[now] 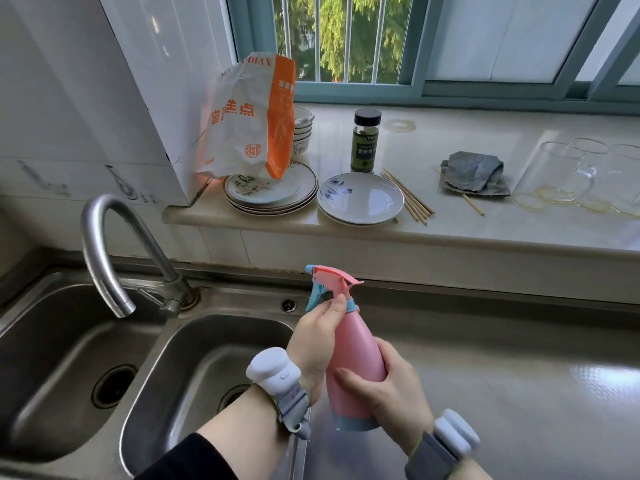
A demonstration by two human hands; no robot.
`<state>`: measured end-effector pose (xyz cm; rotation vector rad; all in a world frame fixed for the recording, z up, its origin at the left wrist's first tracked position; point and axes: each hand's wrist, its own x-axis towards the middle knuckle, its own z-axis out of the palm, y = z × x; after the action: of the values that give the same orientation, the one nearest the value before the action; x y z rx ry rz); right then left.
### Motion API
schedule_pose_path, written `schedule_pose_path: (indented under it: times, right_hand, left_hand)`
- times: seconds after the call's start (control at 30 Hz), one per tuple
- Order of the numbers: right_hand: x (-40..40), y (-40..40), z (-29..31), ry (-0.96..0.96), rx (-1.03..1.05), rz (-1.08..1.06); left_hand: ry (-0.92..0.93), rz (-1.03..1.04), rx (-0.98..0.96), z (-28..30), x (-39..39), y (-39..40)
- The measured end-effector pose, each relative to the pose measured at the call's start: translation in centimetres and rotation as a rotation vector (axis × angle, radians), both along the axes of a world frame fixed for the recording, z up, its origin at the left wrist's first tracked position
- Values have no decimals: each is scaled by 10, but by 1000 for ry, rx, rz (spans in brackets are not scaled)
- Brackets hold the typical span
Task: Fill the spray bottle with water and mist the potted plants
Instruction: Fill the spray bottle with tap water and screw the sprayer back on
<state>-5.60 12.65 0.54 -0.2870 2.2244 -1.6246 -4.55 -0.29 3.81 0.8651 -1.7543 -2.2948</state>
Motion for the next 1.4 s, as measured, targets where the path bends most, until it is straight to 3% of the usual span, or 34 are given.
schedule_pose_path:
  times: [0.77,1.17,1.4]
  right_hand:
    - [19,-2,-4,170,118,-70]
    - [22,1,-11,174,127,-79]
    - [21,6,-30,142,168,-83]
  left_hand:
    - [-63,185,-345,-1,10,6]
    - [-77,202,-285,-6,13,9]
    - [-41,224,-31,-7,7,4]
